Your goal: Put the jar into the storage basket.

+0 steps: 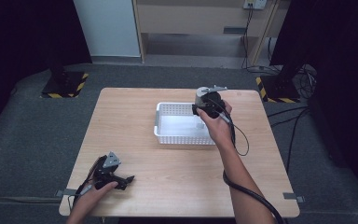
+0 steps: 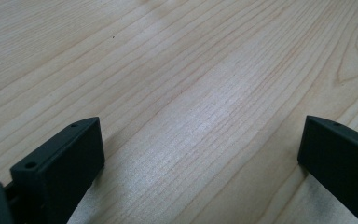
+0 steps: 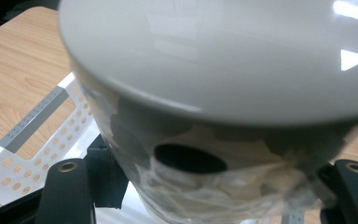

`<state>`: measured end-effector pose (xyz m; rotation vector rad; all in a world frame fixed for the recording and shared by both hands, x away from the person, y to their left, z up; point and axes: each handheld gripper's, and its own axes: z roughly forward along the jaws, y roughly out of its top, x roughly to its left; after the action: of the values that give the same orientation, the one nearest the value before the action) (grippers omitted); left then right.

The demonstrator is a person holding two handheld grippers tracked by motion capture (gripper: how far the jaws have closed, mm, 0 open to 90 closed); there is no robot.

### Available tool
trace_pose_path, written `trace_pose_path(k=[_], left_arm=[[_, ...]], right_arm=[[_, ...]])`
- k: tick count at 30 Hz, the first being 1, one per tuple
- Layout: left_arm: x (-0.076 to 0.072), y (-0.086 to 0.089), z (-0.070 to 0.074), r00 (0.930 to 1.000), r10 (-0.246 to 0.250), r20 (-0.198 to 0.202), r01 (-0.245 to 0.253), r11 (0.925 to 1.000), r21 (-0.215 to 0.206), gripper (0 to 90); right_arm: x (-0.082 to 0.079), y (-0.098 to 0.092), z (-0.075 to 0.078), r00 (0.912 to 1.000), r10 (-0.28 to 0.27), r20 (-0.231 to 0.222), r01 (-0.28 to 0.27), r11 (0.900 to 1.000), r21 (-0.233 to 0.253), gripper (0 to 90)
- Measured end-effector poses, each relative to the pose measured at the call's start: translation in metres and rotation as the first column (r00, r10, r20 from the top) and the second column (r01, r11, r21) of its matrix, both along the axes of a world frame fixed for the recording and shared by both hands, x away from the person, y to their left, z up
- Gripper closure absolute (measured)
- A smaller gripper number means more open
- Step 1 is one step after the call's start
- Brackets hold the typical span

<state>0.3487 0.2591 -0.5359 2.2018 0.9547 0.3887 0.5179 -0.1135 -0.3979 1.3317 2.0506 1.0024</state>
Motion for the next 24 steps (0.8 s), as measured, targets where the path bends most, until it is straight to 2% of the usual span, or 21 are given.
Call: trace_pose_path(k=[24], left_arm=[[0.0,0.0,0.0,1.0,-0.002,-0.001,0.002,1.0,0.002,0.0]], right_arm=[[-0.004,0.004,-0.024,0.9997,-0.009,-0.023,0.009,1.0,0.009,31.2]])
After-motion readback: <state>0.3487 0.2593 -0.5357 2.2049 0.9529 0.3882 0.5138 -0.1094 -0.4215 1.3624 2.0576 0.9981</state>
